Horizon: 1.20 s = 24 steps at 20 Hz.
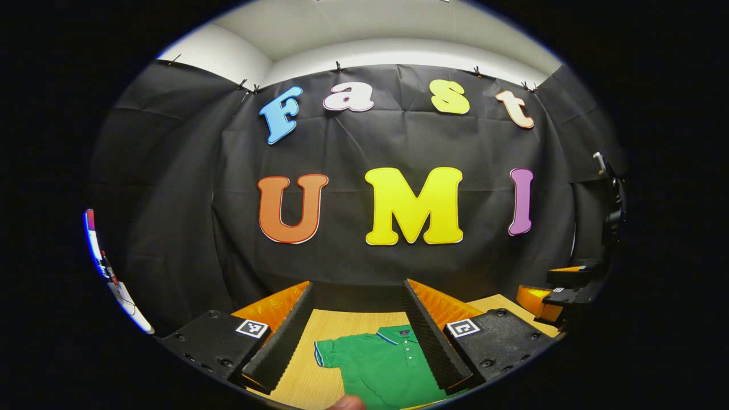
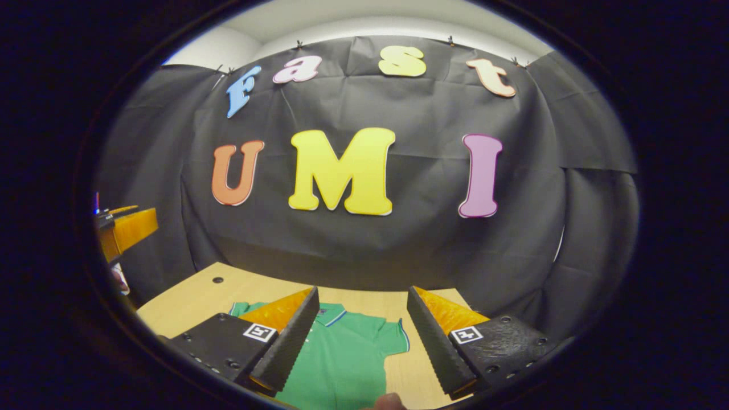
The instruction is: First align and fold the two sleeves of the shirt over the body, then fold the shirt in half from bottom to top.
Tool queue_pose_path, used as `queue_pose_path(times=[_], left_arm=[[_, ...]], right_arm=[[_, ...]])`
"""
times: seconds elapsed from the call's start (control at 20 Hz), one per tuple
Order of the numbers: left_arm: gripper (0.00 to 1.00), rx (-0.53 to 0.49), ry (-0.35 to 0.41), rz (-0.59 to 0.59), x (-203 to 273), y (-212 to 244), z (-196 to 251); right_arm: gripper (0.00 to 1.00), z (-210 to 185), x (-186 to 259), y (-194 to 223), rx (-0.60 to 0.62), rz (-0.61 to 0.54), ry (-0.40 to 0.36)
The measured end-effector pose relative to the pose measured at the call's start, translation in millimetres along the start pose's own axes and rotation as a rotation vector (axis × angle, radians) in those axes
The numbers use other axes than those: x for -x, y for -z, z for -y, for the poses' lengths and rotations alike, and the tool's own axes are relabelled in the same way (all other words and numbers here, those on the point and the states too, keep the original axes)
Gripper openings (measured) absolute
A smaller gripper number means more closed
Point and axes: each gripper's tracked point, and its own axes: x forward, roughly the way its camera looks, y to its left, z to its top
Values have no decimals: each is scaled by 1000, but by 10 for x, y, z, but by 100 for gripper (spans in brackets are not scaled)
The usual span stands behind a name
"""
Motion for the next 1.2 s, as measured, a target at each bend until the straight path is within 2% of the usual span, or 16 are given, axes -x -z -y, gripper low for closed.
queue_pose_path(times=[0.3, 0.6, 0.75, 0.95, 1.2], left_arm=[[98, -26, -46, -32, -199, 102, 23], [98, -36, -36, -61, -416, 208, 242], [98, -27, -30, -63, -463, 243, 341], [98, -33, -59, -89, -473, 390, 332], [98, -63, -84, -149, -441, 593, 255]], right_arm=[[98, 338, -702, 670, 26, -163, -14], [95, 801, -1380, 1196, -10, -263, 11], [98, 911, -1768, 1609, -16, -336, -6], [96, 984, -2188, 2096, -21, -420, -17], [95, 1063, -2630, 2447, -31, -468, -6]])
